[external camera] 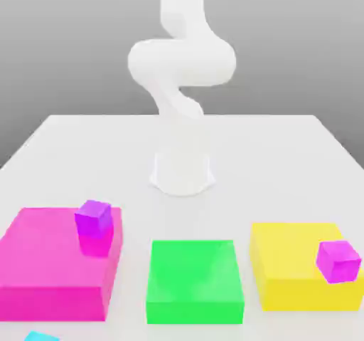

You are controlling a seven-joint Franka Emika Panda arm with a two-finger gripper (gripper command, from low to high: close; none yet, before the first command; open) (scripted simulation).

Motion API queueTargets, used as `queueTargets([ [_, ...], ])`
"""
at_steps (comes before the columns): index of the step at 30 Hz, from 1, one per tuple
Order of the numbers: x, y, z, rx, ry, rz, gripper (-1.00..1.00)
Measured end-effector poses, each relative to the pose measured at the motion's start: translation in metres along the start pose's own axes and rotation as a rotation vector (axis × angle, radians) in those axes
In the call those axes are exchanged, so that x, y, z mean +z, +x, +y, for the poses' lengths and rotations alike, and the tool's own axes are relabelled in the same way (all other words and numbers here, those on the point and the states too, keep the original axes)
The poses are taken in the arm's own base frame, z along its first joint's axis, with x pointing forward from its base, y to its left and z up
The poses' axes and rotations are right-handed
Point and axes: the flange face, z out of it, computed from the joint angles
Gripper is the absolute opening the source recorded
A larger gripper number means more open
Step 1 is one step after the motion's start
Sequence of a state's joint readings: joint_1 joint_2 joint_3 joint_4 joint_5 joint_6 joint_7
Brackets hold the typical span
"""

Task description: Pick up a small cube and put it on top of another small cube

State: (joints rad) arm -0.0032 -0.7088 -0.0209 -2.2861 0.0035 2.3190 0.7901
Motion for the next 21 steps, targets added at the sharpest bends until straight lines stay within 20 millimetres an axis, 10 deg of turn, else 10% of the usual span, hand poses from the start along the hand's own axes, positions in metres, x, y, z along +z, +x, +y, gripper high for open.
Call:
queueTargets([
  [11,0.180,0.042,0.048,0.081,-0.195,-0.165,0.00],
  [21,0.332,0.046,0.145,0.166,-0.382,-0.295,0.00],
])
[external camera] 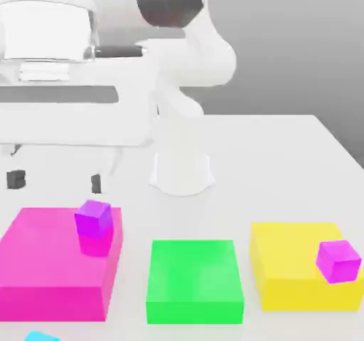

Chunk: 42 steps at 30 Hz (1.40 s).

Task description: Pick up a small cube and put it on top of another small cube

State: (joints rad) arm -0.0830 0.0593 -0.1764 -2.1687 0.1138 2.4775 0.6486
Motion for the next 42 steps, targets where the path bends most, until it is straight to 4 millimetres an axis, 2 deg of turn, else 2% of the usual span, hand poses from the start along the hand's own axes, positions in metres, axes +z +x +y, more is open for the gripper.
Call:
queueTargets([
  [4,0.068,0.012,0.022,0.026,-0.075,-0.051,0.00],
  [8,0.136,0.021,0.054,0.056,-0.153,-0.100,0.00],
  [11,0.184,0.022,0.081,0.075,-0.206,-0.131,0.00],
  [14,0.231,0.018,0.094,0.079,-0.218,-0.138,0.00],
  [15,0.244,0.015,0.098,0.079,-0.219,-0.139,-1.00],
  [20,0.244,0.015,0.098,0.079,-0.218,-0.140,-1.00],
  [21,0.251,0.014,0.100,0.080,-0.219,-0.140,-1.00],
  [23,0.237,0.017,0.096,0.079,-0.219,-0.140,-1.00],
  [27,0.185,0.021,0.091,0.096,-0.218,-0.141,-1.00],
  [35,0.102,-0.007,0.125,0.235,-0.218,-0.139,-1.00],
  [42,0.046,-0.044,0.164,0.355,-0.223,-0.128,-1.00],
])
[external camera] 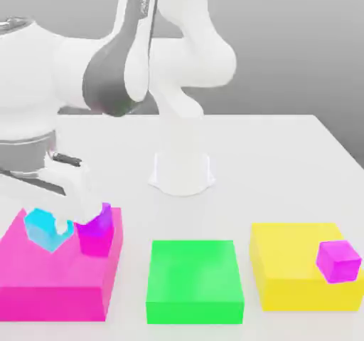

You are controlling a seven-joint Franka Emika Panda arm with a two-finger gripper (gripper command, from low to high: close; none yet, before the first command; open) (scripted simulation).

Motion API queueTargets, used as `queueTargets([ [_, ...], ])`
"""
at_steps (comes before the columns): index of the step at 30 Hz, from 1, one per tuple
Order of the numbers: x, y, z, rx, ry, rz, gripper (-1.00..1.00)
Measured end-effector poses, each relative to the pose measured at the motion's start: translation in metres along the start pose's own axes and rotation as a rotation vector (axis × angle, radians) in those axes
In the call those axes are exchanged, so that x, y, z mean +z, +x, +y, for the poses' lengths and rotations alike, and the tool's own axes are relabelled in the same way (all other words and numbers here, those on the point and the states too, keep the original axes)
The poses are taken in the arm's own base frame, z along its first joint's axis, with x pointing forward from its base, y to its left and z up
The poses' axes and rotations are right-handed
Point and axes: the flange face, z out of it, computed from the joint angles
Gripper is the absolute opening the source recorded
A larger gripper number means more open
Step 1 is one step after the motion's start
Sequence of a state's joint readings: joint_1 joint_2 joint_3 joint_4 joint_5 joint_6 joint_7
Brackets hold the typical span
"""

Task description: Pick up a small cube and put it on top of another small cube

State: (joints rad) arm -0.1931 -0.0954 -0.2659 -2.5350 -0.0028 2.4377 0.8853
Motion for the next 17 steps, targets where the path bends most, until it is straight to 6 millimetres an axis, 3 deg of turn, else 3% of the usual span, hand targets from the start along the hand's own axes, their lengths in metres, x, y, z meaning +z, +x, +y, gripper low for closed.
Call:
queueTargets([
  [9,-0.022,-0.046,0.074,0.137,-0.005,0.016,-1.00],
  [14,0.027,-0.048,0.081,0.150,-0.007,0.020,-1.00],
  [15,0.036,-0.048,0.081,0.150,-0.007,0.020,1.00],
  [17,0.036,-0.048,0.081,0.150,-0.007,0.020,1.00],
])
